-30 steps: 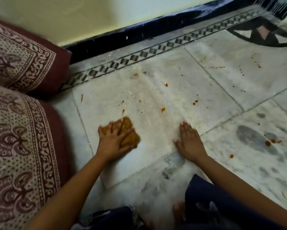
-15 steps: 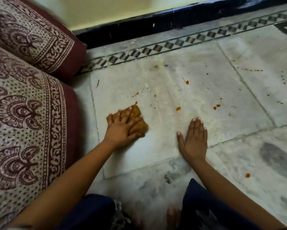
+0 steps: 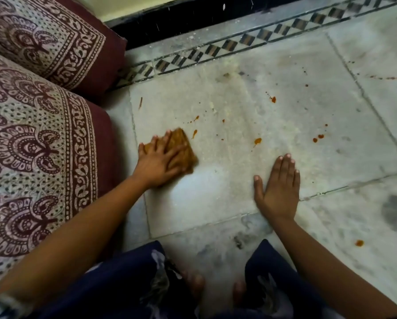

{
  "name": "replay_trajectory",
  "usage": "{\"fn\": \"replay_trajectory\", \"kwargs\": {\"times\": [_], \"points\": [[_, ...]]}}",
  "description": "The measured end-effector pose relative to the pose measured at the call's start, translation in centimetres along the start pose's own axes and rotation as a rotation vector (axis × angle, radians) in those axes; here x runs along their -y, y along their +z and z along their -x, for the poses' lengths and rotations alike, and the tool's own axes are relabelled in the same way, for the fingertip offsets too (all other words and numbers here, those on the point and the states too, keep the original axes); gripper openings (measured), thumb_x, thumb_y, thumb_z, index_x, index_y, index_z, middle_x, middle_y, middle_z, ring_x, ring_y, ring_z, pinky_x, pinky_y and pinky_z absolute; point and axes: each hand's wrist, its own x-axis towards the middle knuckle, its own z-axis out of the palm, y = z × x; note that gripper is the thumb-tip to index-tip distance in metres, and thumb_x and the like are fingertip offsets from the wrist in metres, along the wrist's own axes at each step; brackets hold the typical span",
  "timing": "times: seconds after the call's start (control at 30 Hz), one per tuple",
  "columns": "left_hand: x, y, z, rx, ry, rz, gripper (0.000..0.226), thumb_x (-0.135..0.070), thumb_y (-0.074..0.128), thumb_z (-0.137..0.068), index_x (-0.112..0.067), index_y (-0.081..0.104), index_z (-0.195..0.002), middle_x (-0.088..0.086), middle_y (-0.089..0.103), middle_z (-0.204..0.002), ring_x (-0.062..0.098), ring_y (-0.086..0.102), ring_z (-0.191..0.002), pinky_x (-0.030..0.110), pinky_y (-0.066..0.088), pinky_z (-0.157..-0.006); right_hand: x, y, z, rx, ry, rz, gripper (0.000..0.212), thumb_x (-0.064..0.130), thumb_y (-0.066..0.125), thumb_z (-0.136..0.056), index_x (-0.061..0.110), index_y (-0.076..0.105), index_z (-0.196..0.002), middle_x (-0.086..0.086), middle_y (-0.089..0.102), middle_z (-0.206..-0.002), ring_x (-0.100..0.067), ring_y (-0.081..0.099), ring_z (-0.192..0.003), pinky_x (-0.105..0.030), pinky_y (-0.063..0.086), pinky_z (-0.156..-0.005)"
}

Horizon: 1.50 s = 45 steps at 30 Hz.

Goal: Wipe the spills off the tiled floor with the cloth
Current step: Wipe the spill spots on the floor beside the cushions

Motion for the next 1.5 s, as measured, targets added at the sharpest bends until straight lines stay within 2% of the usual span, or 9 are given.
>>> {"fn": "replay_trajectory", "kwargs": {"times": [0.13,0.4,0.57,0.7,0.83,0.97,1.13,1.27,1.5], "points": [[-3.3,-1.4,-6.1,-0.042,-0.22,0.212,0.066,-0.069,0.037,-0.085,-0.053,0.01,-0.143,0.002,-0.012,-0.159,0.046,0.0,-0.141,0.063,0.001,-0.11,-0.1,0.1,-0.1,-0.006,0.001,-0.016,0.079,0.053,0.02,-0.09,0.0,0.012,-0.148,-0.018,0.011,-0.156,-0.027,0.009,-0.145,-0.034,-0.001,-0.117],[-4.9,1.6,-1.2,-0.132,0.295,0.011,0.07,-0.073,0.029,-0.078,-0.048,0.018,-0.143,0.005,0.013,-0.158,0.044,0.015,-0.14,0.062,0.009,-0.107,0.1,0.2,-1.0,-0.038,0.043,-0.036,0.073,0.05,0.024,-0.093,0.004,0.011,-0.149,-0.014,0.011,-0.157,-0.024,0.008,-0.145,-0.034,0.0,-0.117],[0.6,-0.8,-6.8,-0.111,-0.031,0.103,0.08,-0.072,0.025,-0.077,-0.043,-0.005,-0.145,0.001,0.005,-0.159,0.037,0.004,-0.144,0.059,0.001,-0.109,0.2,0.1,-1.0,-0.04,0.049,-0.044,0.07,0.046,0.027,-0.094,0.004,0.013,-0.149,-0.014,0.012,-0.157,-0.024,0.009,-0.145,-0.034,0.002,-0.118],[-3.2,-3.1,-13.3,-0.131,-0.131,0.214,0.084,-0.066,0.042,-0.085,-0.035,-0.003,-0.149,-0.001,0.002,-0.16,0.034,0.001,-0.145,0.058,0.0,-0.111,0.3,-0.1,-1.1,-0.039,0.056,-0.04,0.071,0.047,0.026,-0.094,0.004,0.015,-0.148,-0.014,0.014,-0.156,-0.024,0.011,-0.145,-0.036,0.005,-0.118],[-7.5,-1.9,-11.6,-0.146,0.081,0.155,0.066,-0.064,0.032,-0.087,-0.043,0.014,-0.147,-0.001,-0.001,-0.16,0.034,0.001,-0.145,0.056,0.0,-0.11,0.3,-0.2,-1.1,-0.029,0.062,-0.036,0.071,0.047,0.026,-0.093,0.004,0.017,-0.148,-0.014,0.015,-0.156,-0.024,0.012,-0.145,-0.036,0.005,-0.118],[-4.5,0.1,-6.3,-0.152,0.312,0.047,0.065,-0.066,0.028,-0.081,-0.047,0.023,-0.143,0.0,0.008,-0.159,0.034,0.01,-0.144,0.054,0.006,-0.11,0.3,-0.2,-1.1,-0.029,0.061,-0.035,0.071,0.048,0.025,-0.093,0.005,0.016,-0.149,-0.013,0.014,-0.156,-0.023,0.011,-0.145,-0.034,0.003,-0.118],[-2.1,-2.9,-11.6,-0.067,0.012,0.145,0.078,-0.065,0.033,-0.073,-0.046,0.011,-0.146,0.0,-0.001,-0.16,0.038,0.005,-0.143,0.059,0.003,-0.11,0.3,-0.1,-1.1,-0.023,0.069,-0.02,0.071,0.048,0.025,-0.093,0.005,0.016,-0.149,-0.013,0.014,-0.156,-0.022,0.01,-0.145,-0.031,-0.001,-0.117],[-5.5,-4.6,-16.5,0.007,-0.014,0.145,0.08,-0.069,0.044,-0.079,-0.048,0.004,-0.145,0.002,-0.009,-0.159,0.041,0.002,-0.142,0.06,0.003,-0.111,0.4,-0.3,-1.1,-0.01,0.072,-0.03,0.07,0.048,0.024,-0.093,0.006,0.015,-0.149,-0.012,0.013,-0.157,-0.021,0.008,-0.145,-0.032,0.0,-0.117],[-5.1,-0.5,-7.1,-0.092,0.452,-0.038,0.071,-0.069,0.034,-0.078,-0.046,0.023,-0.143,0.006,0.016,-0.158,0.041,0.018,-0.14,0.058,0.014,-0.109,0.3,-0.3,-1.2,-0.003,0.072,-0.038,0.071,0.048,0.023,-0.092,0.005,0.015,-0.149,-0.013,0.014,-0.157,-0.023,0.009,-0.145,-0.033,0.001,-0.117]]}}
